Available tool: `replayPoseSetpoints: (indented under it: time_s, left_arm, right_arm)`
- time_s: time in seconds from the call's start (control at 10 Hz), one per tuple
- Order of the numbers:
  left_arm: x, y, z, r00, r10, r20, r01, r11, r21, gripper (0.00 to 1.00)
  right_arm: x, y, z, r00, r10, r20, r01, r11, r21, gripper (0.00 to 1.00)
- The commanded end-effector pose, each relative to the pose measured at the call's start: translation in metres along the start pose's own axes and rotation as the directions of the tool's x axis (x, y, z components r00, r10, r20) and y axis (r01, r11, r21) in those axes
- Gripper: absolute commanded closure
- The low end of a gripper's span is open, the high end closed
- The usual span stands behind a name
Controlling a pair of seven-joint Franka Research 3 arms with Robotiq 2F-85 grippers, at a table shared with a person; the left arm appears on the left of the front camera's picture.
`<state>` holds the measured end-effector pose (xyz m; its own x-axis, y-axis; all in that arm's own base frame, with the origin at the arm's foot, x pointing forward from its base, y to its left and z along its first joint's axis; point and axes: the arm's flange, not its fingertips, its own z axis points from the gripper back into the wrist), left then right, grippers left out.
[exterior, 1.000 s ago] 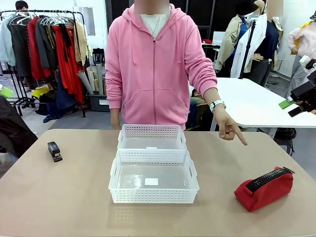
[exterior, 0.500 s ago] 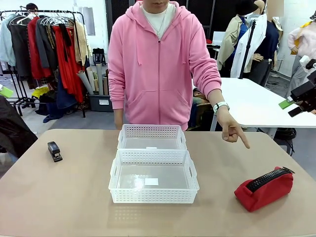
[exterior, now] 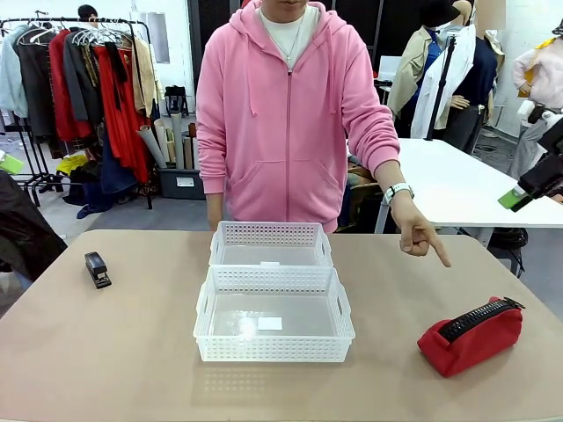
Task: Distribute items into two baskets.
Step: Pick up the Pencil pouch that the person points to.
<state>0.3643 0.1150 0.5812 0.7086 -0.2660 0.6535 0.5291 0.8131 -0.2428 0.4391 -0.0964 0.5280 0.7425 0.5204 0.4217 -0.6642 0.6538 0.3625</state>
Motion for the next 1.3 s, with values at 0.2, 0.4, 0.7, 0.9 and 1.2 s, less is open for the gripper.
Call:
replayPoseSetpoints:
  time_s: [0.2, 0.4, 0.7, 0.9, 1.2]
  left_arm:
    - [0.000, 0.000, 0.000, 1.000, -0.002, 0.012, 0.002, 1.000, -0.012, 0.00]
    - [0.000, 0.000, 0.000, 1.000, -0.002, 0.012, 0.002, 1.000, -0.012, 0.00]
    - [0.000, 0.000, 0.000, 1.000, -0.002, 0.012, 0.002, 1.000, -0.012, 0.00]
    - [0.000, 0.000, 0.000, 1.000, -0.002, 0.012, 0.002, 1.000, -0.012, 0.00]
    - [0.000, 0.000, 0.000, 1.000, -0.002, 0.012, 0.002, 1.000, -0.012, 0.00]
  right_arm:
    - [-0.028, 0.026, -0.017, 0.916, 0.380, -0.131, -0.379, 0.925, 0.033, 0.00]
    - [-0.042, 0.042, -0.027, 0.771, 0.609, -0.187, -0.604, 0.792, 0.091, 0.00]
    - [-0.057, 0.060, -0.048, 0.604, 0.757, -0.249, -0.760, 0.641, 0.109, 0.00]
    - [-0.059, 0.066, -0.065, 0.538, 0.787, -0.300, -0.809, 0.583, 0.080, 0.00]
    - [-0.058, 0.070, -0.084, 0.430, 0.798, -0.423, -0.855, 0.510, 0.094, 0.00]
